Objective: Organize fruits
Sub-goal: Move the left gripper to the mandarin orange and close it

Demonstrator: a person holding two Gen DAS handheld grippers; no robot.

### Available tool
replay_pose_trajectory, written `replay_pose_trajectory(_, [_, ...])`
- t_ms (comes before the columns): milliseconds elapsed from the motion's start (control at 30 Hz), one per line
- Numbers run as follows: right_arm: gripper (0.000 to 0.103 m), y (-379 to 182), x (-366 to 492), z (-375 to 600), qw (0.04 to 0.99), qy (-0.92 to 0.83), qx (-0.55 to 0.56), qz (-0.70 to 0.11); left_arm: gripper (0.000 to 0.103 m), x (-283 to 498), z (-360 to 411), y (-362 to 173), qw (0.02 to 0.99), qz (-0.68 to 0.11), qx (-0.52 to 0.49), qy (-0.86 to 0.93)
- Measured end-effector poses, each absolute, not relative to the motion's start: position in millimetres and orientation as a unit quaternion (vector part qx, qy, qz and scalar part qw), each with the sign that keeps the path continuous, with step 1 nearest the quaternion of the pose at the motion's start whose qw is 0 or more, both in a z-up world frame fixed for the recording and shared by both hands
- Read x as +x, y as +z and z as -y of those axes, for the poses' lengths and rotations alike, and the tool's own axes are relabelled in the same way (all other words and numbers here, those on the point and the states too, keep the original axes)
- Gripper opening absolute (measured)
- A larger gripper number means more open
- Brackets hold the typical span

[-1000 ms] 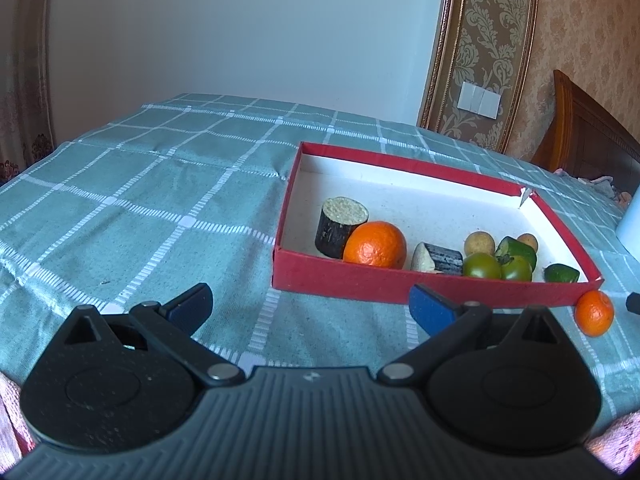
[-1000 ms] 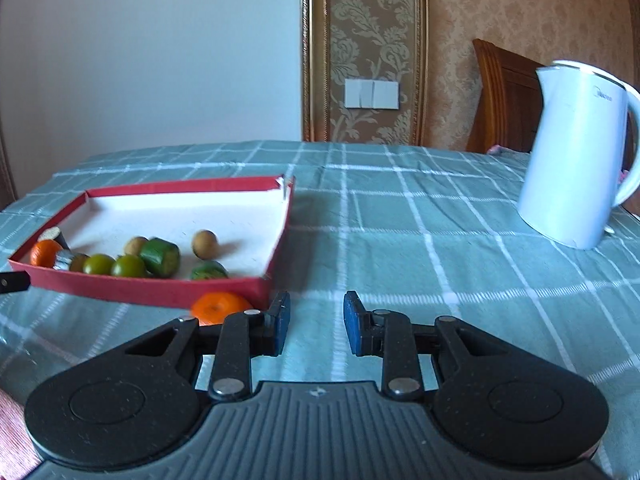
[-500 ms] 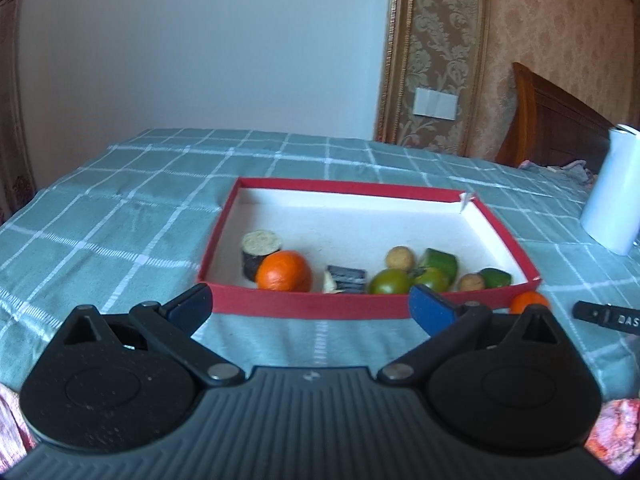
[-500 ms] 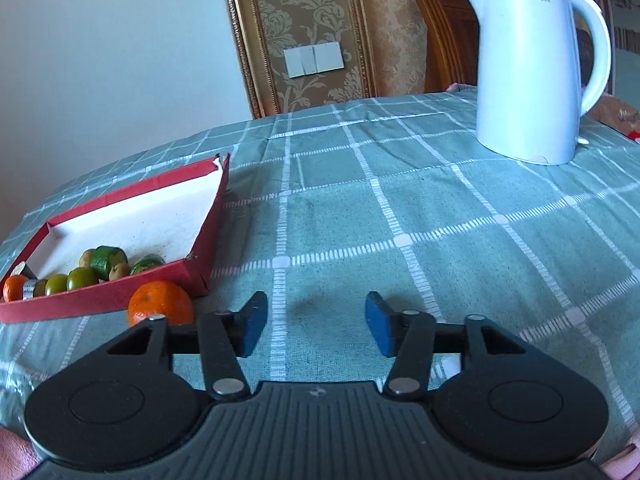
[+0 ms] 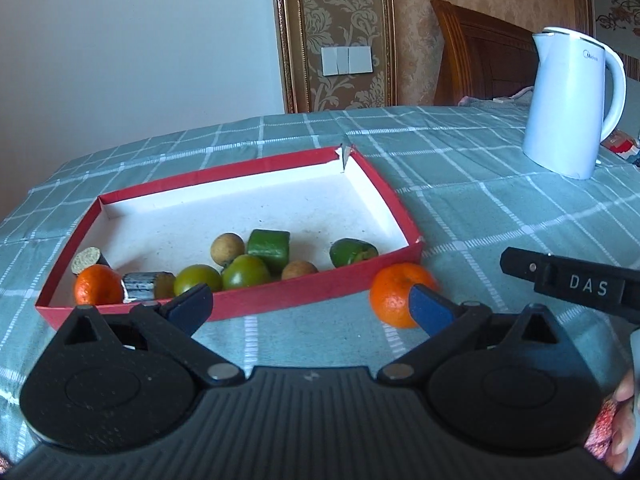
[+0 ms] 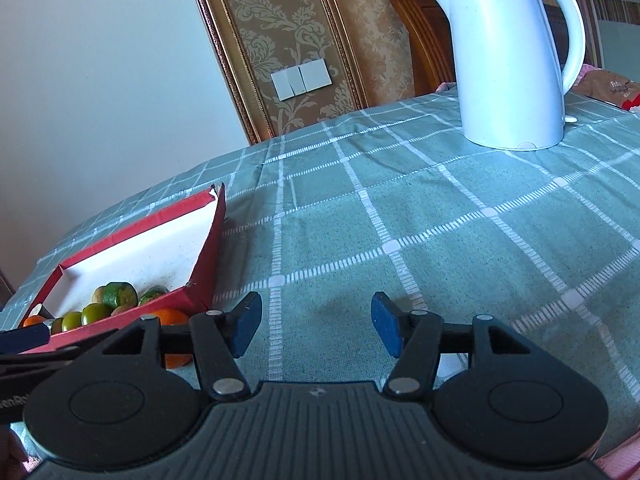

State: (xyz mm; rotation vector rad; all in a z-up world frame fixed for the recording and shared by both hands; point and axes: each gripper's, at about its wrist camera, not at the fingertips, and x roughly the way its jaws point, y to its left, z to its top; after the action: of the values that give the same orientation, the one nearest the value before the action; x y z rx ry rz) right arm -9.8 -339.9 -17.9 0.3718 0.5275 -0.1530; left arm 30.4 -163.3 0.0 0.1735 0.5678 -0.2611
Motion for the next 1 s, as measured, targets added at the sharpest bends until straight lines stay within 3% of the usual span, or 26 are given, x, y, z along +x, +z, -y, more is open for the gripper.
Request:
replay_pose_trajectory(333, [0.06,-20,-13,348,0.945,-0.055,0.212,-0.244,0.103,37,195,-10,0.944,-0.281,0.107,-0.134])
replay_pose_trajectory(400, [0.06,-20,-14,349,0.945,-0.054,0.215,-0.242,0.097,42,200,-12,0.944,-0.284,0.106,-0.127])
replay_pose_trajectory(633, [0.06,-20,-15,350,0.944,-0.051,0.221,-0.238,0.095,40,205,-15,0.949,-0.272,0.113,-0.108])
replay_pose_trajectory(833, [0.06,-20,-15,350,0.944,-0.052,0.221,-0.238,0.071,30,211,-16,0.949,-0.261,0.123,-0.126])
replay_pose_trajectory(867, [0.06,-20,-15,350,0.944,-0.052,0.221,-0.238,0.061,31,211,-17,0.946,-0.27,0.114,-0.136])
replay_pose_trajectory(967, [0.06,-20,-15,351,0.944,-0.053,0.223,-0.237,0.044,33,212,-23,0.939,-0.297,0.092,-0.147])
replay_pose_trajectory(1000, [0.06,-20,-15,351,0.944,-0.053,0.223,-0.237,0.044,32,213,-23,0.94,-0.293,0.092,-0.146])
